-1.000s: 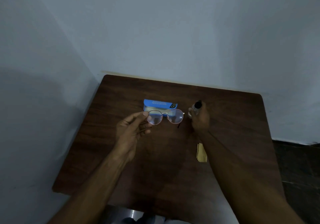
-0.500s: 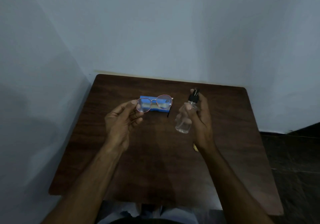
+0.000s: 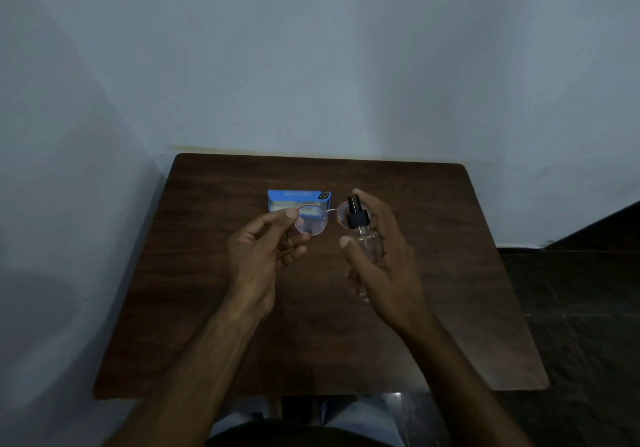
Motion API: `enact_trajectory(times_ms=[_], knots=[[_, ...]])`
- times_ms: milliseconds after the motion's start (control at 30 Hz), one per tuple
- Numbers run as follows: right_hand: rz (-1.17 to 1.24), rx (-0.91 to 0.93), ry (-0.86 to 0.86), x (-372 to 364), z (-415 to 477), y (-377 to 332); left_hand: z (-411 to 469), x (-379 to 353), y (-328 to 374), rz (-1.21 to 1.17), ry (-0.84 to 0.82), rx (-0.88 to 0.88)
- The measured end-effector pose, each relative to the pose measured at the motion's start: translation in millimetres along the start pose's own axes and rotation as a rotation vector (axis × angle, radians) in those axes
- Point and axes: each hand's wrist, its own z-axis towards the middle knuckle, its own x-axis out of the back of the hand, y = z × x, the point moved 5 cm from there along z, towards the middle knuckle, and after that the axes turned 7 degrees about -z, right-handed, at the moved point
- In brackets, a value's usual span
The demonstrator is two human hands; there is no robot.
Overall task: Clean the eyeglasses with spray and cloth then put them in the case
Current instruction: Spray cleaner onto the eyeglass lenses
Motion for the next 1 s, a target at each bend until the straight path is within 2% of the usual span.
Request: enact_trajectory(times_ms=[133, 333, 600, 1000], knots=[[-0.299, 0.108, -0.034, 4, -12, -16, -14, -10, 4, 0.044, -0.024, -0.022], [-0.616, 0.144, 0.052, 6, -22, -26, -26, -22, 4, 0.102, -0.033, -0.084], [-0.745, 0.081, 0.146, 17, -22, -18, -29, -36, -4, 0.088, -0.051, -0.055], [-0.721, 0.089, 0.077, 16, -12, -14, -21, -38, -11, 0.111, -0.007, -0.070]])
